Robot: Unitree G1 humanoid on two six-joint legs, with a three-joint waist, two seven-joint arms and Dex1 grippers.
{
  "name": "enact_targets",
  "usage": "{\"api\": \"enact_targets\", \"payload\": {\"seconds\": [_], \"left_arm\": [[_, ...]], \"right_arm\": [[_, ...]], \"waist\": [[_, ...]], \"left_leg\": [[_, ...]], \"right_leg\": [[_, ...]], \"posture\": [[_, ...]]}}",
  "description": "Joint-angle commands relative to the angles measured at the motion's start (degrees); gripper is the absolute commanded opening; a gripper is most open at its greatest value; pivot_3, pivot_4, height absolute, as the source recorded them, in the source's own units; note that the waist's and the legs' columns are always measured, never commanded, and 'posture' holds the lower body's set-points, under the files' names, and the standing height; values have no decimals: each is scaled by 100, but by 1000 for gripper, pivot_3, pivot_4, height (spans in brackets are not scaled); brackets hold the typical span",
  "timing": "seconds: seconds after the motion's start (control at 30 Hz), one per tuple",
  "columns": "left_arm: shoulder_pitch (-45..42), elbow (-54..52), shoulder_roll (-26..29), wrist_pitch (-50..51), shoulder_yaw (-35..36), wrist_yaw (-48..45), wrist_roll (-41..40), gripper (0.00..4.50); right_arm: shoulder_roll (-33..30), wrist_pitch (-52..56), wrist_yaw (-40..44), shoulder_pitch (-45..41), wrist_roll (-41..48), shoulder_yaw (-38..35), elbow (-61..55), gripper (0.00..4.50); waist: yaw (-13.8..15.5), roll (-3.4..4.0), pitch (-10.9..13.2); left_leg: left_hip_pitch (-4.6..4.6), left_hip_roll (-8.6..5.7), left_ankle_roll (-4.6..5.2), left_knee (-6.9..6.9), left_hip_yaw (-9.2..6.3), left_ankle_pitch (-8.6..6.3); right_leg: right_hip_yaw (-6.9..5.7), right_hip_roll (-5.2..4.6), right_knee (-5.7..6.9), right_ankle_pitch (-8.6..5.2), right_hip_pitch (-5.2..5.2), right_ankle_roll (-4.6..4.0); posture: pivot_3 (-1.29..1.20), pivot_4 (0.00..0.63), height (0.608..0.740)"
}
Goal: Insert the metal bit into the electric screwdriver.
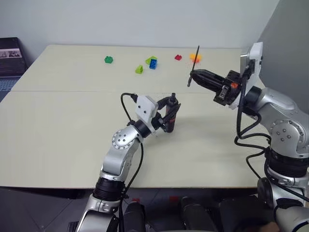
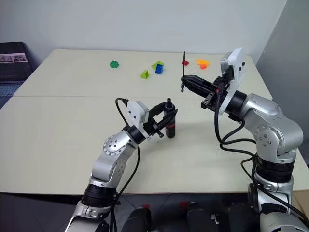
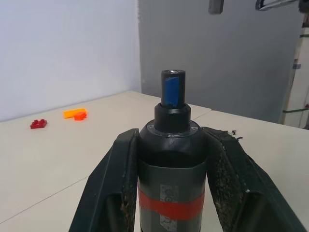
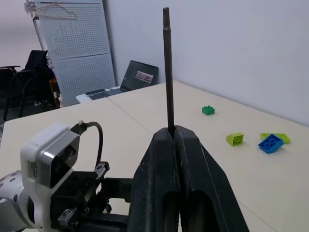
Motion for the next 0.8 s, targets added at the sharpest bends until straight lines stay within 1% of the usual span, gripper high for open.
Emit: {"api": "enact_targets", "payload": {"seconds": [0.03, 0.33, 0.6, 0.8], "left_arm": [[-53, -253, -139, -190, 7, 397, 234, 1636], [-40, -209, -247, -220, -127, 547, 395, 1636], [-43, -191, -232, -221, -96, 554, 423, 1636], [-49, -190, -236, -212, -78, 573, 449, 1636]], "right_arm": [[6, -219, -263, -83, -68, 175, -353, 0], [284, -347, -756, -317, -286, 647, -134, 0], [406, -687, -845, -409, -586, 881, 248, 0], [415, -760, -794, -320, -617, 880, 279, 0]], "waist": [[0, 0, 0], [-2, 0, 0], [-2, 0, 0], [-2, 0, 0]], "left_leg": [[0, 0, 0, 0, 0, 0], [0, 0, 0, -1, 0, 0], [-1, 0, 0, -6, 0, 0], [-1, 0, 0, -8, 0, 0]], "right_leg": [[0, 0, 0, 0, 0, 0], [0, 0, 0, 0, -1, 0], [-1, 0, -5, 0, -1, -1], [-1, 0, -6, 0, -2, -1]], "posture": [[0, 150, 740], [0, 150, 740], [0, 150, 740], [0, 150, 740]]}}
